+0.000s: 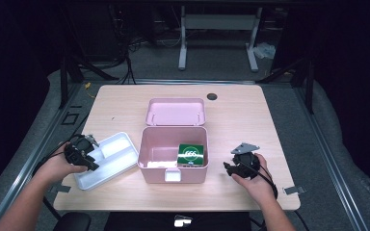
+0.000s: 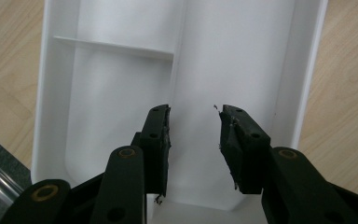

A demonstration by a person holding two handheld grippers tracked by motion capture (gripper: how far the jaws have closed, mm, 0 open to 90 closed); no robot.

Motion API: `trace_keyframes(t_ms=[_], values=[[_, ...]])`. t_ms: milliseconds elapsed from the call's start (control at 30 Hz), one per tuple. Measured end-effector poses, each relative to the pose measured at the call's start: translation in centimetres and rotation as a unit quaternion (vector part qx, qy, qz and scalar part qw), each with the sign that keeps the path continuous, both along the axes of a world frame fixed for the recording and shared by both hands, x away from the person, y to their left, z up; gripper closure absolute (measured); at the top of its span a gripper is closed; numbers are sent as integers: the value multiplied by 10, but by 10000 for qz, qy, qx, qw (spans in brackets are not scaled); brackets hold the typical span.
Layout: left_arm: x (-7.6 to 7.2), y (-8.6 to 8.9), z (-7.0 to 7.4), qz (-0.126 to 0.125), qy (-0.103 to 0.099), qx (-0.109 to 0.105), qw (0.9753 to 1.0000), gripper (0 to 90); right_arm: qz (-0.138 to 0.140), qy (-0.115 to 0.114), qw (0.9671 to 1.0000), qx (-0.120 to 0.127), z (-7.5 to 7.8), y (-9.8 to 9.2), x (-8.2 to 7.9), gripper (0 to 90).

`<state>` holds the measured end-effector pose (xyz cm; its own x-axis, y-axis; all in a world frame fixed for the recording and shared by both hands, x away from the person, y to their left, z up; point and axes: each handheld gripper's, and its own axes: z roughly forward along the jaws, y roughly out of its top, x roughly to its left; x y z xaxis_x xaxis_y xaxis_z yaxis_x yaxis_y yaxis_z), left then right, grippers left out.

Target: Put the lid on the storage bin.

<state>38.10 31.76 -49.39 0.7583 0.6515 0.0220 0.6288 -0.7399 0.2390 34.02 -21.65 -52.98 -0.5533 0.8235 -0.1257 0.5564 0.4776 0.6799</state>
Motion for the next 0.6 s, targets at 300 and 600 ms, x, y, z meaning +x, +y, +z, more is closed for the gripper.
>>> trace_keyframes(t_ms=[300, 600], values=[[12, -9, -5, -110, 44, 194, 9997, 679, 16, 165, 9997, 200, -1, -2, 2, 419], [26, -19, -9, -166, 113, 310, 9993, 704, 32, 195, 9997, 115, -3, -2, 2, 422]])
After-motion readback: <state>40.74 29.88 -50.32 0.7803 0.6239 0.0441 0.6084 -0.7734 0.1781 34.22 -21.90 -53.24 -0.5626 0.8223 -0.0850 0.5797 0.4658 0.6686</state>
